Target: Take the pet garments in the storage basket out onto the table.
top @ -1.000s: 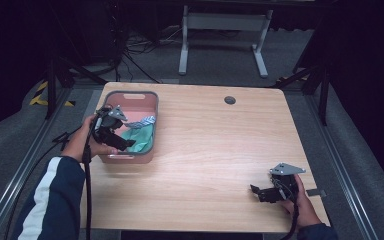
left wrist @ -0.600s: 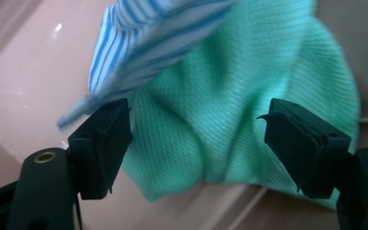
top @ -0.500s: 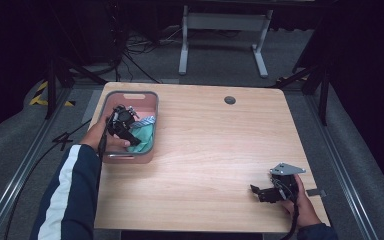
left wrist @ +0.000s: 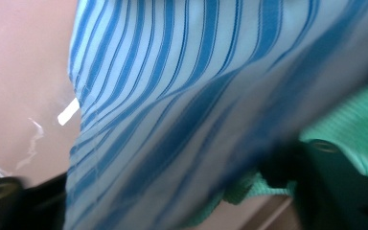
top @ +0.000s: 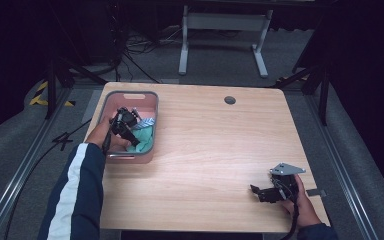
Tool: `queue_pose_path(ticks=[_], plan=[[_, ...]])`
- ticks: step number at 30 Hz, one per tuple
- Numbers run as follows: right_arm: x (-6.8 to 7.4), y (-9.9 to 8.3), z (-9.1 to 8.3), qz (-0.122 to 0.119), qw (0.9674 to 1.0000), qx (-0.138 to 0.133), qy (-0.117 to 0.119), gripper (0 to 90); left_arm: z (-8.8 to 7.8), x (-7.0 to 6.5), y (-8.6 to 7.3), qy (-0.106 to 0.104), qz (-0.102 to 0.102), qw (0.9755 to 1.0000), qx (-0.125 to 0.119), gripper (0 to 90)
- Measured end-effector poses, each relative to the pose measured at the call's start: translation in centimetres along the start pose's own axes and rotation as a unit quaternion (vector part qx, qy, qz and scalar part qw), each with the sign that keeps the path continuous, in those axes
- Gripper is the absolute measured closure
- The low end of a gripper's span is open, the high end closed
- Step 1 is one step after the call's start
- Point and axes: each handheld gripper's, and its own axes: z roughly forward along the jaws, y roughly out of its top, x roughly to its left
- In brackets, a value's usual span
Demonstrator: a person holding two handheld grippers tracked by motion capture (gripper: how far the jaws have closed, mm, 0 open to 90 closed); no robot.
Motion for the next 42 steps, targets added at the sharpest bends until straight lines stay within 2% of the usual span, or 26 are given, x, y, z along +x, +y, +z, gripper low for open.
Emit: queue_pose_path(ticks=[1, 3, 9, 12, 13, 16, 20, 24, 27, 31, 34, 36, 39, 40, 41, 42], plan=[[0.0, 0.0, 0.0, 0.0, 1.0, 0.0, 0.0, 0.2, 0.0, 0.0, 0.0, -0.006, 0.002, 1.0, -0.001, 54.7], [0.0, 0.0, 0.0, 0.001, 1.0, 0.0, 0.0, 0.2, -0.1, 0.1, -0.2, -0.002, -0.004, 1.0, -0.005, 60.5], [0.0, 0.0, 0.0, 0.0, 1.0, 0.0, 0.0, 0.2, -0.7, 0.1, -0.4, 0.004, -0.01, 0.9998, -0.019, 70.3], [0.0, 0.0, 0.0, 0.0, 1.0, 0.0, 0.0, 0.2, -1.1, 0.1, -0.6, 0.011, -0.008, 0.9995, -0.028, 71.9], [0.0, 0.0, 0.0, 0.0, 1.0, 0.0, 0.0, 0.2, -1.6, 0.2, -0.9, 0.015, -0.016, 0.9988, -0.043, 72.2], [0.0, 0.0, 0.0, 0.0, 1.0, 0.0, 0.0, 0.2, -2.4, 0.3, -1.4, 0.017, -0.02, 0.9977, -0.062, 72.8], [0.0, 0.0, 0.0, 0.0, 1.0, 0.0, 0.0, 0.2, -3.4, 0.3, -2.0, 0.017, -0.027, 0.9961, -0.082, 73.2], [0.0, 0.0, 0.0, 0.0, 1.0, 0.0, 0.0, 0.2, -4.5, 0.2, -2.7, 0.017, -0.029, 0.9932, -0.111, 73.3], [0.0, 0.0, 0.0, 0.0, 1.0, 0.0, 0.0, 0.2, -4.9, 0.1, -3.0, 0.013, -0.03, 0.9923, -0.119, 73.3], [0.0, 0.0, 0.0, 0.0, 1.0, 0.0, 0.0, 0.3, -6.1, -0.1, -3.7, 0.021, -0.033, 0.9879, -0.15, 73.4], [0.0, 0.0, 0.0, 0.0, 1.0, 0.0, 0.0, 0.3, -6.9, -0.3, -4.1, 0.026, -0.033, 0.9857, -0.164, 73.4], [0.0, 0.0, 0.0, 0.0, 1.0, 0.0, 0.0, 0.2, -7.5, -0.5, -4.4, 0.035, -0.03, 0.9831, -0.177, 73.5], [0.0, 0.0, 0.0, 0.0, 1.0, 0.0, 0.0, 0.2, -8.3, -0.8, -4.8, 0.039, -0.034, 0.9806, -0.189, 73.5], [0.0, 0.0, 0.0, 0.0, 1.0, 0.0, 0.0, 0.2, -8.6, -0.8, -5.0, 0.043, -0.033, 0.9794, -0.195, 73.6], [0.0, 0.0, 0.0, 0.0, 1.0, 0.0, 0.0, 0.2, -9.0, -0.9, -5.1, 0.046, -0.031, 0.9772, -0.205, 73.6], [0.0, 0.0, 0.0, -0.002, 1.0, 0.0, 0.0, 0.3, -9.3, -1.0, -5.2, 0.048, -0.029, 0.9766, -0.208, 73.7]])
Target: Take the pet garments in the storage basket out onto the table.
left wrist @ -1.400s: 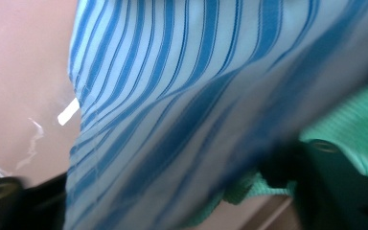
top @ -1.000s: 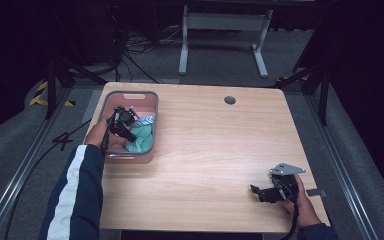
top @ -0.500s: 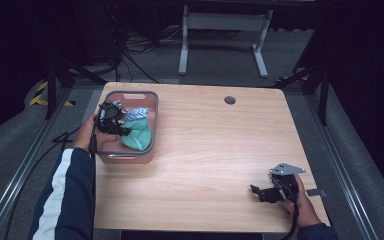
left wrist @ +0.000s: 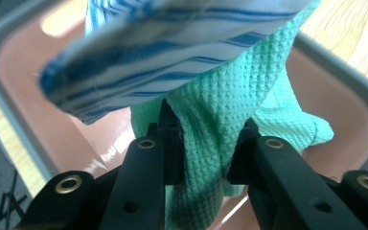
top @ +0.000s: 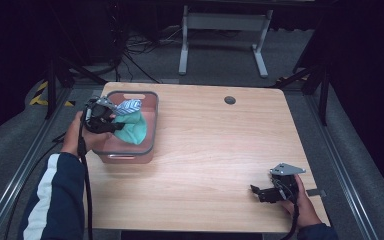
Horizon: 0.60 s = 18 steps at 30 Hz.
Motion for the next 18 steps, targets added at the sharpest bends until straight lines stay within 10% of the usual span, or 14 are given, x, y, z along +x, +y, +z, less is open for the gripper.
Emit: queue_pose_path(ticks=[18], plan=[[0.0, 0.0, 0.0, 0.0, 1.0, 0.0, 0.0, 0.2, -3.6, -3.9, 3.1, -0.02, 0.061, 0.9955, -0.07, 73.8]])
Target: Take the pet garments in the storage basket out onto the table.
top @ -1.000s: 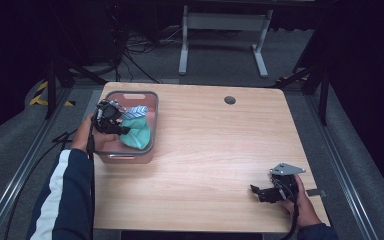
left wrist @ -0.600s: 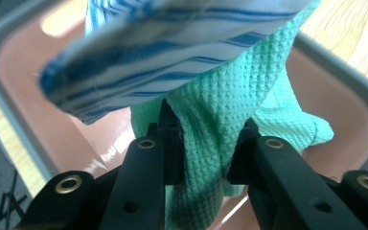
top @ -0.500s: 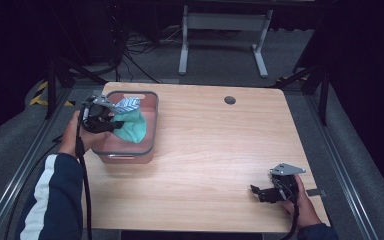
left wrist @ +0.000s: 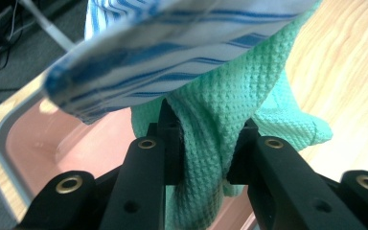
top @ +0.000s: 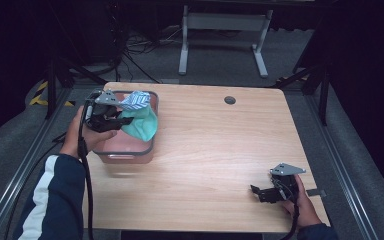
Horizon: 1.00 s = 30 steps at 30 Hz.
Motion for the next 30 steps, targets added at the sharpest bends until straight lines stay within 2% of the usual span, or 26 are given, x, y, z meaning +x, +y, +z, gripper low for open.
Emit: queue_pose_path(ticks=[9, 11, 16, 25, 30], plan=[[0.0, 0.0, 0.0, -0.001, 1.0, 0.0, 0.0, 0.2, 0.3, -2.2, 2.1, -0.019, 0.031, 0.9993, -0.014, 73.9], [0.0, 0.0, 0.0, 0.0, 1.0, 0.0, 0.0, 0.3, 0.4, -2.7, 2.6, -0.022, 0.042, 0.9987, -0.015, 73.9], [0.0, 0.0, 0.0, 0.001, 1.0, -0.001, 0.0, 0.2, 0.9, -3.9, 3.7, -0.035, 0.057, 0.9976, -0.019, 73.9], [0.0, 0.0, -0.1, 0.001, 1.0, 0.0, 0.001, 0.2, 2.9, -6.1, 5.2, -0.058, 0.081, 0.9949, -0.013, 73.8], [0.0, 0.0, -0.1, 0.001, 1.0, 0.0, 0.001, 0.2, 4.5, -7.5, 5.9, -0.077, 0.096, 0.9924, -0.004, 73.8]])
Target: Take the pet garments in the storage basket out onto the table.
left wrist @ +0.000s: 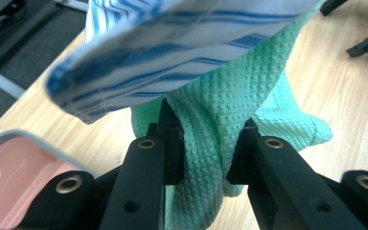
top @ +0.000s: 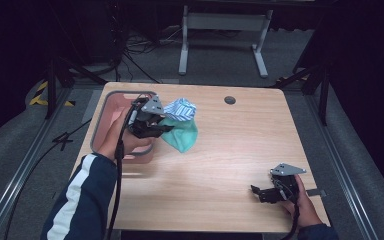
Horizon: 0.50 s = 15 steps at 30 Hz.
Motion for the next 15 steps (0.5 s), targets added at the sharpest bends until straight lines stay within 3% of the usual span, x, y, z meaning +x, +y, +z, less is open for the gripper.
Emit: queue_pose_path(ticks=[15], plan=[[0.0, 0.0, 0.0, -0.001, 1.0, 0.0, 0.001, 0.2, 5.1, -3.1, 1.9, -0.047, 0.032, 0.998, 0.028, 73.8]])
